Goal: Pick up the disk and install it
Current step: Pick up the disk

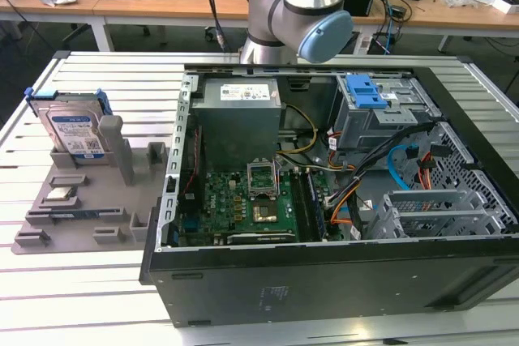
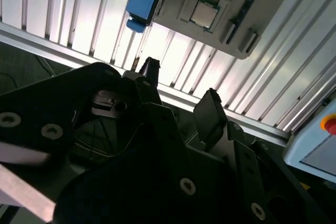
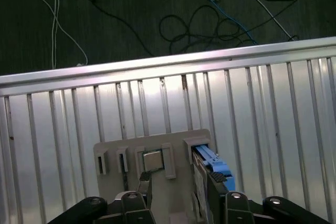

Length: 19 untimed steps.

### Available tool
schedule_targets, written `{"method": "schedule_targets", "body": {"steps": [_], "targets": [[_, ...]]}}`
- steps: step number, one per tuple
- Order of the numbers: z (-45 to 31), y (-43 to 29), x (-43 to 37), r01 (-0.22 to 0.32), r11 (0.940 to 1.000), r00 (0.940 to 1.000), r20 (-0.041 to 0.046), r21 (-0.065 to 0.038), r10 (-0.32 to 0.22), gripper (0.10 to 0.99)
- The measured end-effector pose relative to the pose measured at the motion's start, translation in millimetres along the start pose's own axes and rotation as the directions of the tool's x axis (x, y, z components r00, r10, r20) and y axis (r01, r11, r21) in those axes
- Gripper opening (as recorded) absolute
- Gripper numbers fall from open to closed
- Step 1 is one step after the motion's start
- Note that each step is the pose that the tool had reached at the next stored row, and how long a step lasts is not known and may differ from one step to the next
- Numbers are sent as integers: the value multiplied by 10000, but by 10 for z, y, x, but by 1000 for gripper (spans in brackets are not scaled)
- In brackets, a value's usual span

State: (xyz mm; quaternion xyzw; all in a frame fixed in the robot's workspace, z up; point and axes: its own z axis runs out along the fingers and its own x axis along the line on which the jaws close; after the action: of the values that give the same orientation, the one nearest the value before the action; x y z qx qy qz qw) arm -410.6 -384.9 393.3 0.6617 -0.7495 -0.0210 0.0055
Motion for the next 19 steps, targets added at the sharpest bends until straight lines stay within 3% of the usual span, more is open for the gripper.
{"method": "schedule_targets", "body": {"steps": [15, 19], "targets": [[-4, -256, -287, -2, 10000, 10000, -43, 6, 2, 541], [-5, -279, -320, -1, 10000, 10000, -43, 6, 1, 541]]}}
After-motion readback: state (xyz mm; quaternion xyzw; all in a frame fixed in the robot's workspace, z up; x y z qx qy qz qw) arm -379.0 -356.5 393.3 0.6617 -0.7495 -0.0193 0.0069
